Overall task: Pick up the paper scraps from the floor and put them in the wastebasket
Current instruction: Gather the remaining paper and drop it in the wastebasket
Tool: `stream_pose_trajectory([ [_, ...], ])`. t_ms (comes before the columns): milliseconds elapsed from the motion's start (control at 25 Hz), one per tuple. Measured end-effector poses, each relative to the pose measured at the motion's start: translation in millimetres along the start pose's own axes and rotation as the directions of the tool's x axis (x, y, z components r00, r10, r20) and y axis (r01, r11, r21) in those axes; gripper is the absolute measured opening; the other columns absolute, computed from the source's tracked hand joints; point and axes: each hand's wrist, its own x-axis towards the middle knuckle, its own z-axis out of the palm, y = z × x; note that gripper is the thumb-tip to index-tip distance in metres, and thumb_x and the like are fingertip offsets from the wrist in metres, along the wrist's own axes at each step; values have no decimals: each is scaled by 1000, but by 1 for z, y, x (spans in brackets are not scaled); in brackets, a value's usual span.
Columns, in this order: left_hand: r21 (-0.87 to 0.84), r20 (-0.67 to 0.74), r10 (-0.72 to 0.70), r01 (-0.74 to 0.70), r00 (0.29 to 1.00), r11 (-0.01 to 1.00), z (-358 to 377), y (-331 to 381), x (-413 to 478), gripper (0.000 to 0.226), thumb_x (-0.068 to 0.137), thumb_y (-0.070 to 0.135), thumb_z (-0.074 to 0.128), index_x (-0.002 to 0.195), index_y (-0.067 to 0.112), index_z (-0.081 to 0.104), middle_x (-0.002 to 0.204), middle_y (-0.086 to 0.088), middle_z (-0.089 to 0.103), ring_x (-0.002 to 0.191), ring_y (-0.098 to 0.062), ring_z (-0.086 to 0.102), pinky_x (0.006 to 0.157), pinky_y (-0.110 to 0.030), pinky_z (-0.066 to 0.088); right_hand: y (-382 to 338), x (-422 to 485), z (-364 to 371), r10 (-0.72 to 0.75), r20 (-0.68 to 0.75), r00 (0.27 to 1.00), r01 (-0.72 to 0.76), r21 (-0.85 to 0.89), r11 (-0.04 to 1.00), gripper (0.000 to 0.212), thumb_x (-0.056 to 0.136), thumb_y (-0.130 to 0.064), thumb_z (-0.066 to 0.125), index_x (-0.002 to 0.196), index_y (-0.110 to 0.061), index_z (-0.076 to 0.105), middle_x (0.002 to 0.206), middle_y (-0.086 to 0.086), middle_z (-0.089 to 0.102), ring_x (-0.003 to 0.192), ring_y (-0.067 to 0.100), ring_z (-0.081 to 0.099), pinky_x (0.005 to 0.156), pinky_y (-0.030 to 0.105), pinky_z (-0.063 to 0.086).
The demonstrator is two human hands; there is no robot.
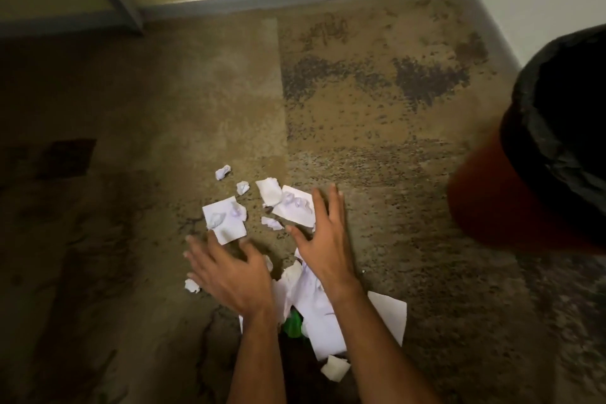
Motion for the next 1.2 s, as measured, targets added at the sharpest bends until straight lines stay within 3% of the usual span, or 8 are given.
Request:
stream_pose_trajectory([
  [200,-277,253,-5,78,967,958,-5,-14,72,109,82,53,88,168,33,26,179,1,21,167,-24,13,133,-60,20,-10,35,5,-37,180,983,62,-137,989,110,81,-68,80,170,-37,22,180,13,-4,161,45,-22,130,62,-11],
  [360,-284,270,83,-4,959,959,7,-14,71,97,78,38,95,162,34,46,175,8,27,165,-20,7,134,-56,11,-2,36,13,-118,147,982,123,-24,992,77,85,-44,86,155,-34,55,181,2,10,165,32,-18,129,56,-20],
  [560,-206,65,377,-358,924,911,26,-24,65,56,90,18,86,142,12,69,157,-6,58,153,-27,48,126,-60,38,4,33,18,-170,68,983,161,127,979,38,87,-10,87,124,-17,80,167,3,47,167,28,10,135,55,0],
  [760,-158,35,472,-462,881,873,25,-19,58,40,95,9,76,135,14,74,152,-9,59,138,-29,55,109,-43,53,-3,26,15,-189,6,982,181,254,950,28,89,12,75,99,-13,69,134,-1,66,159,20,35,131,42,28],
  [880,-54,74,514,-511,855,858,24,-15,57,47,92,8,76,138,19,69,149,-7,55,132,-26,48,103,-47,55,-11,25,5,-145,-23,989,146,266,953,27,92,14,70,99,-12,67,125,0,64,148,16,50,113,25,47],
  [1000,-19,78,526,-526,847,850,25,-17,56,48,91,7,70,137,20,67,148,-7,55,132,-24,46,106,-56,51,-13,26,-2,-120,-93,988,141,267,953,24,92,13,73,98,-10,69,111,2,65,111,0,64,85,3,45],
  [1120,-133,71,526,-515,847,847,23,-18,55,43,95,24,56,137,17,65,147,-4,56,133,-23,47,108,-56,46,-12,28,-2,-119,-95,988,140,245,959,24,92,11,74,99,-12,69,108,-1,64,99,0,63,77,5,48],
  [1200,-59,133,508,-504,851,861,22,-18,56,54,100,49,52,146,23,59,151,0,53,135,-23,46,108,-53,42,-14,26,-2,-114,-85,990,130,228,965,27,91,12,75,103,-12,71,112,-1,63,102,1,61,79,2,48],
])
